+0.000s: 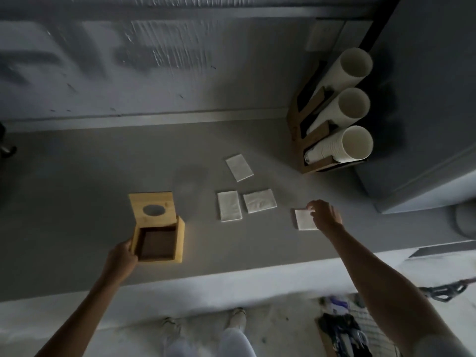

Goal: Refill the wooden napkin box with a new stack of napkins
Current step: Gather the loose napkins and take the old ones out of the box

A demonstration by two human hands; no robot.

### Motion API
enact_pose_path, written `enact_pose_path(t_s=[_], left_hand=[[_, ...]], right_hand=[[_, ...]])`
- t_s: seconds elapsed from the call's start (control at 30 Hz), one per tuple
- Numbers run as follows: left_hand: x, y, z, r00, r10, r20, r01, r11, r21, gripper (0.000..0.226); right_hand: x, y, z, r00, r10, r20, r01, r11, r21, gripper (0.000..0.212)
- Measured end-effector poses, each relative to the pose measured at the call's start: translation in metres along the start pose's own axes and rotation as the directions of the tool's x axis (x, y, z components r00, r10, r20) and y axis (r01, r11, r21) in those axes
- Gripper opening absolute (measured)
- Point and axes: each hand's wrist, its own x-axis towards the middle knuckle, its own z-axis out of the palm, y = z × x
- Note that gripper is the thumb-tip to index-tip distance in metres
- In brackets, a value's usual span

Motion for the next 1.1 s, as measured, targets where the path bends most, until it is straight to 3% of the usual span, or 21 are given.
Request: enact_pose_path(t_s=[0.17, 0.37, 0.63, 0.73, 0.87, 1.1], left_hand=[[-0.004, 0.005, -0.003, 0.999, -0.052, 0.001, 0.052, 0.999, 0.006, 0.047], [-0.006, 0.009, -0.003, 0.993, -0.118, 0.008, 0.118, 0.993, -0.009, 0.042], [-0.008, 0.01, -0.006, 0.997, -0.078, 0.025, 0.078, 0.997, -0.012, 0.061], [-0.009, 0.009, -0.007, 0.997, -0.069, 0.033, 0.069, 0.997, -0.016, 0.06], [-0.011, 0.011, -0.008, 0.998, -0.064, 0.02, 0.065, 0.997, -0.038, 0.056], [-0.011, 0.011, -0.006, 0.998, -0.057, -0.015, 0.056, 0.994, -0.09, 0.054]], right_hand=[[0.002, 0.009, 0.012, 0.999, -0.013, 0.046, 0.014, 0.999, -0.032, 0.041], [0.005, 0.02, 0.015, 0.997, 0.02, 0.068, -0.012, 0.994, -0.109, 0.034], [0.005, 0.01, 0.013, 0.981, 0.085, 0.176, -0.118, 0.975, 0.187, 0.022], [0.014, -0.011, -0.005, 0.993, 0.002, 0.121, -0.034, 0.964, 0.262, 0.011], [0.038, -0.062, -0.031, 0.966, -0.216, 0.145, 0.188, 0.965, 0.185, 0.01], [0.076, -0.14, -0.01, 0.816, -0.365, 0.448, 0.398, 0.917, 0.021, 0.013]])
